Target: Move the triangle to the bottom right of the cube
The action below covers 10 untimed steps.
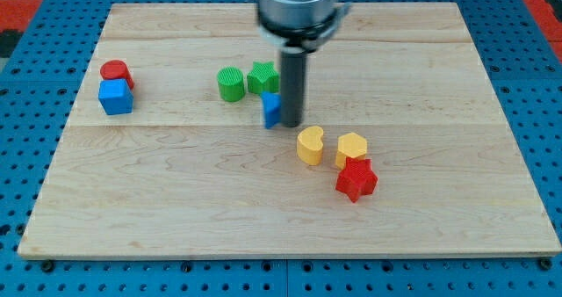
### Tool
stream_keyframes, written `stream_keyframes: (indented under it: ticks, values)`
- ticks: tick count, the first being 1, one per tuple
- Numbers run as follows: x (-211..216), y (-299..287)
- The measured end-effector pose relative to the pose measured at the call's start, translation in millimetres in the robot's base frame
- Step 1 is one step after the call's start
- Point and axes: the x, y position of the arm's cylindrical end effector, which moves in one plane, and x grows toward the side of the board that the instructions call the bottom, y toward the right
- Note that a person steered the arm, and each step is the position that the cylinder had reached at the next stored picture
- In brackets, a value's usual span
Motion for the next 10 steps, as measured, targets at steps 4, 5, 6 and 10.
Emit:
stream_keyframes:
  ticks: [4,5,6,10]
  values:
    - [4.7,-121.3]
    - [9.1,-72.4]
    - [56.4,-88.8]
    - [4.7,-154.7]
